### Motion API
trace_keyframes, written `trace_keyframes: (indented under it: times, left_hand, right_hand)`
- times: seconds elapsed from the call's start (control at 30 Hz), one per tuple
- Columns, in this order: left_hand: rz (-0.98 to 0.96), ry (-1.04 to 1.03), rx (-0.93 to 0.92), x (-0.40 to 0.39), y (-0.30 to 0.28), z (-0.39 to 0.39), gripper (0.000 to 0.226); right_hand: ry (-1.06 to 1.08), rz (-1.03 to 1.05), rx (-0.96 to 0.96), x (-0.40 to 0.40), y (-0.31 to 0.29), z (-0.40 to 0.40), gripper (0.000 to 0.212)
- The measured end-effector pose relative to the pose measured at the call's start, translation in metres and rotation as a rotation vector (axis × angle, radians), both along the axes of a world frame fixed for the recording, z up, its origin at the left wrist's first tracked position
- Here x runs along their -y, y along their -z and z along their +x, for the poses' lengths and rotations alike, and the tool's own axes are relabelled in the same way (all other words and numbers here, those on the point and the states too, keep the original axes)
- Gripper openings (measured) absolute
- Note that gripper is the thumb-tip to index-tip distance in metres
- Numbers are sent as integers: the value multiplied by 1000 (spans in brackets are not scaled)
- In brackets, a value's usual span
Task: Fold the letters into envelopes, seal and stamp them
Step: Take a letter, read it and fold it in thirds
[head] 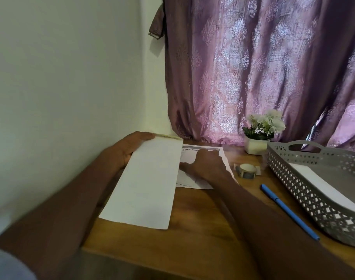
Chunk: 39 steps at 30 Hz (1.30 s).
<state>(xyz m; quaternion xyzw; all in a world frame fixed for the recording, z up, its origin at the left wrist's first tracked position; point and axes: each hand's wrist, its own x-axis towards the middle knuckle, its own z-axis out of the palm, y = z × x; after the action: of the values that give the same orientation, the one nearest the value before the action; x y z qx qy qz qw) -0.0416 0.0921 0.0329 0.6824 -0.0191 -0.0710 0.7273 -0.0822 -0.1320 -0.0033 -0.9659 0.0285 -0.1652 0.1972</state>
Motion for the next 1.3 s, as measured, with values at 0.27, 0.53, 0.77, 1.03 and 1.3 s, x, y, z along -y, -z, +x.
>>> trace_keyframes:
  times: [0.27, 0.53, 0.77, 1.03, 1.3]
  left_hand:
    - [24, 43, -32, 18, 8, -4, 20]
    - [78, 73, -98, 24, 15, 2, 26]
    - [73, 73, -66, 20, 18, 9, 29]
    - [35, 213, -12, 21, 21, 7, 41]
    - [96, 325, 156, 38, 19, -4, 60]
  right_hand:
    - [63, 267, -45, 1, -10, -1, 68]
    - [195, 630, 2, 12, -22, 12, 49]
    - [149, 1178, 224, 40, -34, 24, 21]
    - [73, 1316, 621, 49, -43, 23, 36]
    - [-303, 1194, 354, 36, -37, 15, 43]
